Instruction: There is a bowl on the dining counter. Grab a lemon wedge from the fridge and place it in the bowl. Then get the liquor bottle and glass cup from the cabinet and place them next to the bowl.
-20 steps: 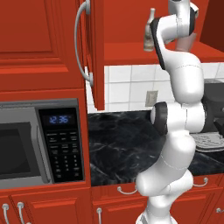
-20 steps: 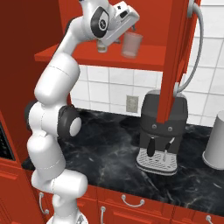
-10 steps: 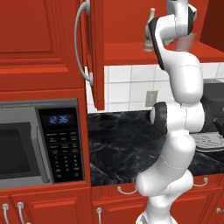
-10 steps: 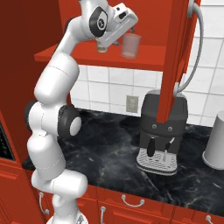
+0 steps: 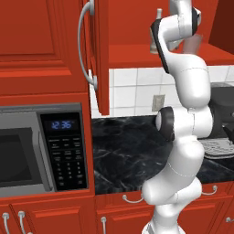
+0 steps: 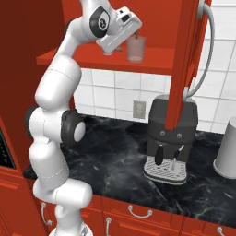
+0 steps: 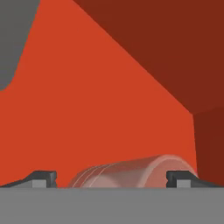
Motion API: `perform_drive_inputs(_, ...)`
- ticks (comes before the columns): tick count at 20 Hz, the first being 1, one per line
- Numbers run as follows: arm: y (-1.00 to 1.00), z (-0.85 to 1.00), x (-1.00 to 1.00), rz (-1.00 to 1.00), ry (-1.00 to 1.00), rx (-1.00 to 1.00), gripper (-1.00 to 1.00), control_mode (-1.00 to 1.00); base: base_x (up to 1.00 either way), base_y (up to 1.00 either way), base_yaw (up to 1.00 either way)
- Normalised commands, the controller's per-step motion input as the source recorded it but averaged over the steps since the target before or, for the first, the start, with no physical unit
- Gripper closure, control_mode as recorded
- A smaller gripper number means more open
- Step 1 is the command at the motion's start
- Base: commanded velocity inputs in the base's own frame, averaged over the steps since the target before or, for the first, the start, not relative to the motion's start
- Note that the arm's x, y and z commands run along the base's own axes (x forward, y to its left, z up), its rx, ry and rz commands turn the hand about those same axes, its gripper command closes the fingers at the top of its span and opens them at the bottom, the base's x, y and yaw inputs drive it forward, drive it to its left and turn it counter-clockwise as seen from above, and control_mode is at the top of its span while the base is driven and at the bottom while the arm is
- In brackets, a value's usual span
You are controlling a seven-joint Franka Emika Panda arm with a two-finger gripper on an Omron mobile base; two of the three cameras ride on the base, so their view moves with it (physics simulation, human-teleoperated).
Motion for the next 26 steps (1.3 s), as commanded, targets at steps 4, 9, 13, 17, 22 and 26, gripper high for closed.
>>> perform_drive_inputs(4, 0.00, -0.40, 0.00, 0.00, 0.09, 0.00, -1.00, -1.00, 0.00, 0.00, 0.00)
perform_drive_inputs(9, 0.00, -0.40, 0.00, 0.00, 0.10, 0.00, -1.00, -1.00, 0.00, 0.00, 0.00)
perform_drive_inputs(13, 0.00, -0.42, 0.00, 0.00, 0.11, 0.00, -1.00, -1.00, 0.00, 0.00, 0.00)
perform_drive_inputs(17, 0.00, -0.42, 0.00, 0.00, 0.13, 0.00, -1.00, -1.00, 0.00, 0.00, 0.00)
perform_drive_inputs(22, 0.00, -0.39, 0.00, 0.00, 0.13, 0.00, 1.00, -1.00, 0.00, 0.00, 0.00)
perform_drive_inputs(26, 0.00, -0.29, 0.00, 0.00, 0.09, 0.00, 1.00, -1.00, 0.00, 0.00, 0.00)
